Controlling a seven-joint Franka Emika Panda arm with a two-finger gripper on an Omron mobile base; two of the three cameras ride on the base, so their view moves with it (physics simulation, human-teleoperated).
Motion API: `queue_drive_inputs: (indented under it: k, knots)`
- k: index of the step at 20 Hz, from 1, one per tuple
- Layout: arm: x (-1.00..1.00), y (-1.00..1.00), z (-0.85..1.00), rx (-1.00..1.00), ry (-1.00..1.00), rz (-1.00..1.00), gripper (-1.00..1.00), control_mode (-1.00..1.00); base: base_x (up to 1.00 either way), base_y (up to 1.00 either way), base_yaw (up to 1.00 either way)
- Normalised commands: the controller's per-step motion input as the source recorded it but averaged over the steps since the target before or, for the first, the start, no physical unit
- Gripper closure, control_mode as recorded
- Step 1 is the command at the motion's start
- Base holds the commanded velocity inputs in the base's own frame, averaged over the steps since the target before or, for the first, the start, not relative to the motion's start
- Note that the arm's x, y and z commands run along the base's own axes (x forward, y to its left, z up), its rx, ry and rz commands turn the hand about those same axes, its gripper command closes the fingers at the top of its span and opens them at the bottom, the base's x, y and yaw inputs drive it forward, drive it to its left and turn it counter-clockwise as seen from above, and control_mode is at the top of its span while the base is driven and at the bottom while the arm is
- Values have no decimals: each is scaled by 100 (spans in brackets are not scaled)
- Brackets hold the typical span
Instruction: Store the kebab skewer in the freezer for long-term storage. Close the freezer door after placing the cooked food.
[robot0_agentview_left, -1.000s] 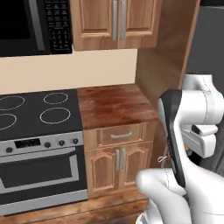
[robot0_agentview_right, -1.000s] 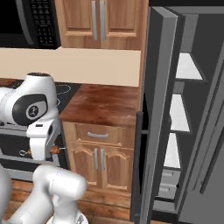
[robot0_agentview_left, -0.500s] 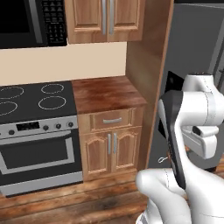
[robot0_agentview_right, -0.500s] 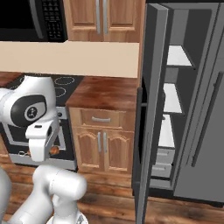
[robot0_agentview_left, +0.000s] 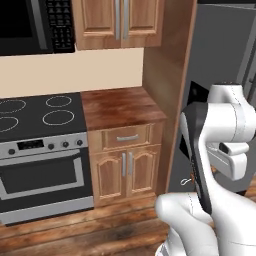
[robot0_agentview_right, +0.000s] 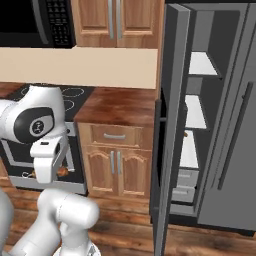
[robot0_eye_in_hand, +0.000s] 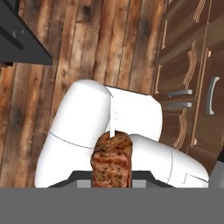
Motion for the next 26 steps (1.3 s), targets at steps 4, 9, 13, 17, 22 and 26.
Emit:
queue_drive_inputs:
  k: [4,9,13,17,22,26]
  knots:
    - [0,0,0,0,0,0,100,100,-16,-86,1]
    - [0,0,0,0,0,0,100,100,-54,-39,-36]
    - [0,0,0,0,0,0,100,100,-55,-25,-63]
    - [0,0,0,0,0,0,100,100,-16,-48,-68]
    - [0,0,0,0,0,0,100,100,2,-79,-57]
    - [0,0,0,0,0,0,100,100,22,-75,-41]
